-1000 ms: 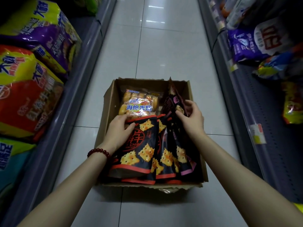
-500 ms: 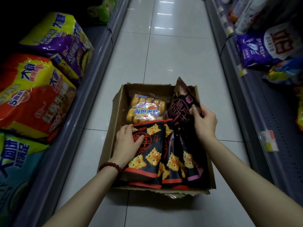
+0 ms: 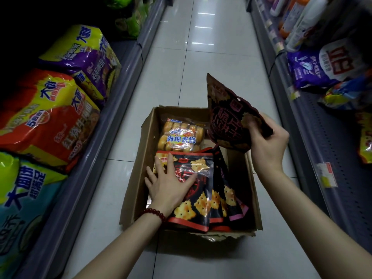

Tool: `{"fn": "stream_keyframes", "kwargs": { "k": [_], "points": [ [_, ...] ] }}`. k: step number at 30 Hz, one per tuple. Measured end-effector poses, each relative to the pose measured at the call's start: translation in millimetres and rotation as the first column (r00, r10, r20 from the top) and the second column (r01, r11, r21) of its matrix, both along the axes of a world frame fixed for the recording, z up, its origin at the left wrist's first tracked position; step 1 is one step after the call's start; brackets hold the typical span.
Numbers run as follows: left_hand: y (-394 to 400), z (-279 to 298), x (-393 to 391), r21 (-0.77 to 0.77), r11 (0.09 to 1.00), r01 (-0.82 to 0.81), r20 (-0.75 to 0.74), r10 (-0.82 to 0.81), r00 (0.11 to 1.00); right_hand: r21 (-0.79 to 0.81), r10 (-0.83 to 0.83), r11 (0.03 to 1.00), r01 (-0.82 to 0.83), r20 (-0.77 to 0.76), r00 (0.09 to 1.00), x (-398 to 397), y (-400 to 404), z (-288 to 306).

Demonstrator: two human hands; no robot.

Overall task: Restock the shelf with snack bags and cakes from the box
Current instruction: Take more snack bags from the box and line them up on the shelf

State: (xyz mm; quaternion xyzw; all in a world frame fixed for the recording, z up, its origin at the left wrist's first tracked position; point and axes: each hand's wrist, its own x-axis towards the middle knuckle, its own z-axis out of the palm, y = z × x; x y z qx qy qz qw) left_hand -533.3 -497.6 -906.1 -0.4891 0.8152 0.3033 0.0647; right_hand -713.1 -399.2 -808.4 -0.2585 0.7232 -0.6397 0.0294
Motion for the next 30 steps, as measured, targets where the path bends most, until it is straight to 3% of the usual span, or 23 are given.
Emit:
{"fn": "stream_keyframes", "kwargs": {
  "k": [6,9,13,16,21,26,30],
  "points": [
    [7.2,9.0,0.0,-0.046,0.991,-0.125,-0.123,0.118,0.985,-0.073,-0.028,0.997,0.029,0.010,1.000,3.9,13.0,16.8],
    [-1.8,11.9,2.0,0.083,0.964,-0.252,-0.233,0.265,0.936,-0.086,-0.031,0.996,0.031,0.001,1.000,6.5,17.5,20.7],
    [-23.4,15.2,3.8,0.255,0.909,-0.329,-0.264,0.393,0.881,-0.035,-0.052,0.998,0.054,0.068,0.996,13.0,19.0,9.7],
    [-34.4,23.2,6.8,0.443,0.850,-0.284,-0.312,0.444,0.840,-0.039,-0.021,0.999,0.029,0.184,0.983,14.0,20.8,-2.2],
    [-47.7,28.8,23.0,0.779,0.595,-0.200,-0.299,0.632,0.715,0.083,0.094,0.990,-0.119,0.254,0.963,25.4,26.8,-31.3],
    [-44.9,24.1,31.8,0.831,0.556,0.003,-0.334,0.495,0.802,0.091,0.039,0.993,-0.068,0.291,0.956,25.8,23.9,-43.8],
    [-44.8,19.7,29.3,0.826,0.563,-0.024,-0.353,0.550,0.757,0.075,0.034,0.996,-0.057,0.278,0.960,23.6,20.7,-40.8]
  ]
}}
